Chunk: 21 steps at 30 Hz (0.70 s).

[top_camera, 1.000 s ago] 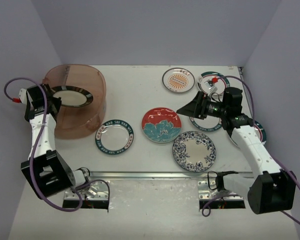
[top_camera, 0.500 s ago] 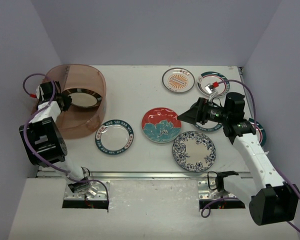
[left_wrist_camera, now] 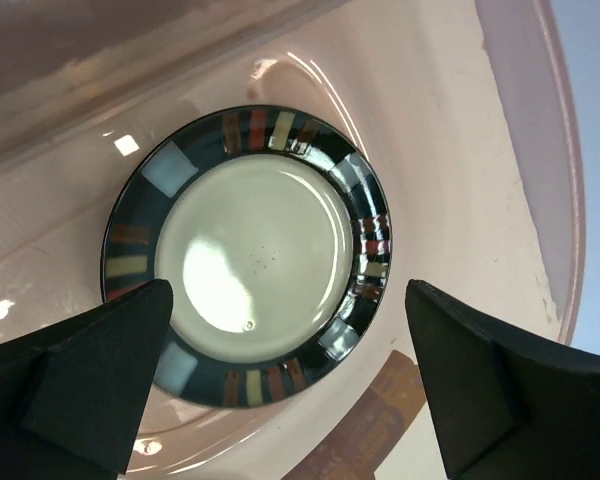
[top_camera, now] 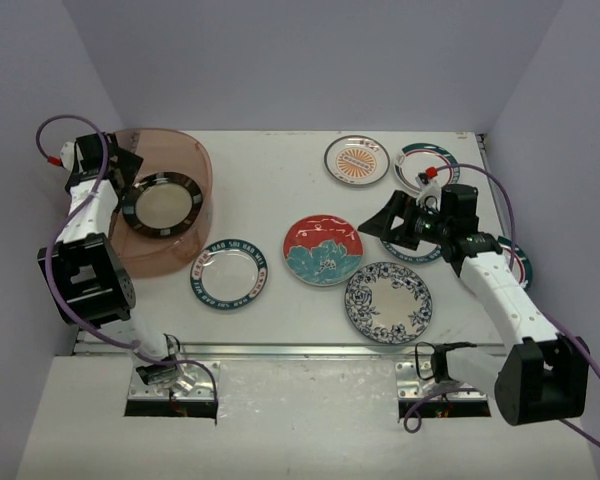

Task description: Place the plates into the plastic bin on the countertop

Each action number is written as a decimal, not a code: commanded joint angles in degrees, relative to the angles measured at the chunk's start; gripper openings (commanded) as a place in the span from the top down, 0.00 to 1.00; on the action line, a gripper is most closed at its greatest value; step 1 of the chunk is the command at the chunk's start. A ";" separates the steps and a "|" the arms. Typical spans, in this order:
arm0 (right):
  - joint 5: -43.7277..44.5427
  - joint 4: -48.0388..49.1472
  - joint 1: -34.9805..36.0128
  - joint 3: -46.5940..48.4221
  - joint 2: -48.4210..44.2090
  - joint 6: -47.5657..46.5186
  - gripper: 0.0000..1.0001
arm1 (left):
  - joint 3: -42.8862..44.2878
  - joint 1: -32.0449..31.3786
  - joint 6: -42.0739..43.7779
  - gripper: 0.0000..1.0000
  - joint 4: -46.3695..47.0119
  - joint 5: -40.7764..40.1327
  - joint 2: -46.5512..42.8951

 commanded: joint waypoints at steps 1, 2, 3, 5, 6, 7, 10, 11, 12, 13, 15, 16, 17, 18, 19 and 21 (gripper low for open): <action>-5.72 16.96 -2.34 -2.22 5.19 8.67 0.01 | 6.64 0.27 2.40 0.00 -3.78 -2.53 -3.71; -6.47 16.60 -2.30 -0.79 7.72 8.35 0.01 | 7.65 0.58 2.71 0.00 -4.79 -2.11 -3.54; -6.35 14.07 -2.15 1.62 10.37 6.66 0.01 | 8.57 0.86 2.80 0.00 -5.92 -1.50 -3.49; -5.20 6.91 -1.68 9.54 18.30 -0.75 0.01 | 10.33 1.22 3.28 0.00 -8.72 0.24 -4.71; -4.13 4.29 -1.36 12.50 20.97 -3.32 0.01 | 10.21 1.22 3.93 0.00 -8.85 1.85 -7.05; -2.57 1.61 -1.12 15.21 23.41 -5.44 0.01 | 9.70 1.26 4.36 0.00 -8.70 2.94 -8.64; 1.74 -5.93 -0.64 23.96 32.03 -11.53 0.01 | 5.19 1.32 6.85 0.00 -4.70 12.70 -17.76; 1.54 -7.89 -0.52 27.12 35.63 -13.27 0.02 | 2.10 1.19 7.75 0.00 -2.77 16.91 -20.70; 1.96 -8.91 -0.12 29.17 38.16 -14.61 0.03 | -0.58 1.08 8.93 0.00 -0.92 21.79 -24.82; 3.34 -10.11 0.61 31.65 41.30 -16.48 0.04 | -3.96 0.96 10.44 0.00 0.71 27.95 -30.61; 4.30 -13.42 1.48 34.50 43.54 -19.07 0.09 | -8.46 0.75 12.63 0.00 0.88 32.89 -38.09; 4.79 -13.89 1.78 34.97 44.78 -19.69 0.12 | -10.10 0.68 13.44 0.00 1.18 34.65 -41.78; 5.05 -13.88 2.28 35.02 45.24 -20.53 0.14 | -12.17 0.59 14.03 0.00 1.39 35.62 -44.45; 4.90 -13.08 3.01 34.59 45.69 -21.93 0.17 | -15.12 0.52 14.47 0.00 1.76 36.86 -48.17; 4.71 -12.91 3.37 34.69 46.21 -22.75 0.19 | -16.90 0.60 14.48 0.00 1.77 36.91 -48.27; 2.79 -13.63 3.96 36.32 48.03 -25.29 0.22 | -20.24 0.61 15.34 0.00 2.22 40.71 -53.20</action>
